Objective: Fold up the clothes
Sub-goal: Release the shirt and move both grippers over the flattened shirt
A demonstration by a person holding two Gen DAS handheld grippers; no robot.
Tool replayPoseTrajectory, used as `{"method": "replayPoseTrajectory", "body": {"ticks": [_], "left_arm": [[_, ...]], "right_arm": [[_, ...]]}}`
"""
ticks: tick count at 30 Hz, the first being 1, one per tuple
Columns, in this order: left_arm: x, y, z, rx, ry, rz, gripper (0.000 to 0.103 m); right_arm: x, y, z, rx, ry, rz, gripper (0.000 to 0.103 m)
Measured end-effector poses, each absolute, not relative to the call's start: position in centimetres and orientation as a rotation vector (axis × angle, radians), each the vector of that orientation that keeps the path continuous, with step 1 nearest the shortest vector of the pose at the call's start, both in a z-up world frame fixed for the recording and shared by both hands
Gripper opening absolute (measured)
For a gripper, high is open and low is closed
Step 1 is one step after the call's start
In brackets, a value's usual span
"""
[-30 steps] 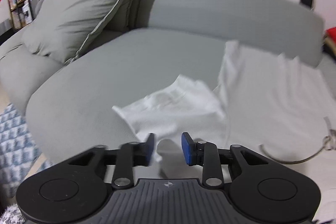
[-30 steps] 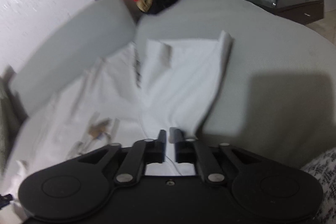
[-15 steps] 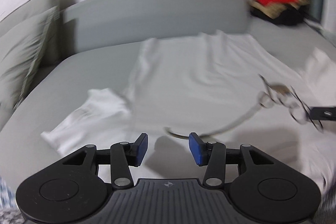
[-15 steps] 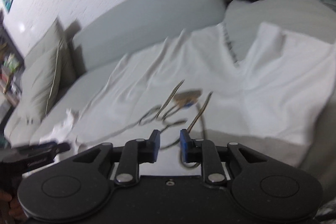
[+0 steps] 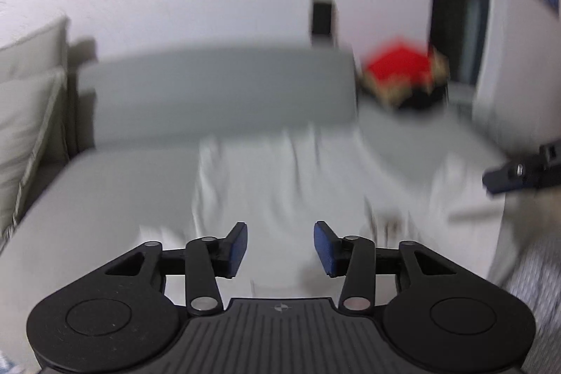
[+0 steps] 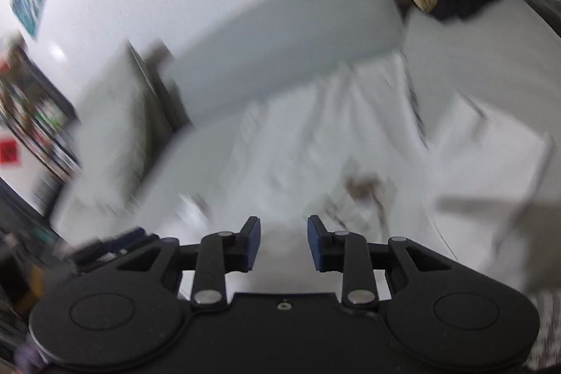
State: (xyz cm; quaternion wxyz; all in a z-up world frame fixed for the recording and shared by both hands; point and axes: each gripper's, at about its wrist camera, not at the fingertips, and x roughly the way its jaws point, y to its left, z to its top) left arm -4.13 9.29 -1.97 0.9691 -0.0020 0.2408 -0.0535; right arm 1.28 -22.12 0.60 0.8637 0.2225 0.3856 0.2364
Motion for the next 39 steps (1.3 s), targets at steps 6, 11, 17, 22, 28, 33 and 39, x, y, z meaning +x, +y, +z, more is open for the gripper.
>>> {"method": "replayPoseTrajectory", "body": {"ticks": [6, 11, 17, 22, 28, 33, 39], "left_arm": [[2.3, 10.1, -0.3, -0.005, 0.4, -0.064, 0.048], [11.5, 9.4, -7.1, 0.043, 0.566, -0.018, 0.033], [20.3, 9.6, -14.6, -0.016, 0.76, -0.045, 0.007], [23.3, 8.6, -17.2, -0.028, 0.814, -0.18, 0.015], [24.8, 13.3, -19.6, 0.214, 0.838, 0.395, 0.01], [23.8, 15.0, -17.7, 0.156, 0.8, 0.465, 0.011], [24.8, 11.1, -13.8, 0.026, 0.645, 0.129, 0.029]], "right_arm": [[8.1, -21.2, 3.9, 0.521, 0.691, 0.522, 0.051], [15.9, -20.5, -3.0, 0.509, 0.746, 0.409, 0.049], [21.7, -17.9, -11.9, 0.554, 0.939, 0.535, 0.012], [25.4, -15.1, -17.7, 0.502, 1.073, 0.656, 0.012], [27.3, -21.7, -17.3, 0.234, 0.858, -0.053, 0.0], [26.5, -22.8, -16.0, 0.319, 0.805, -0.043, 0.0], [27.9, -20.4, -14.9, 0.511, 0.763, 0.292, 0.017]]}}
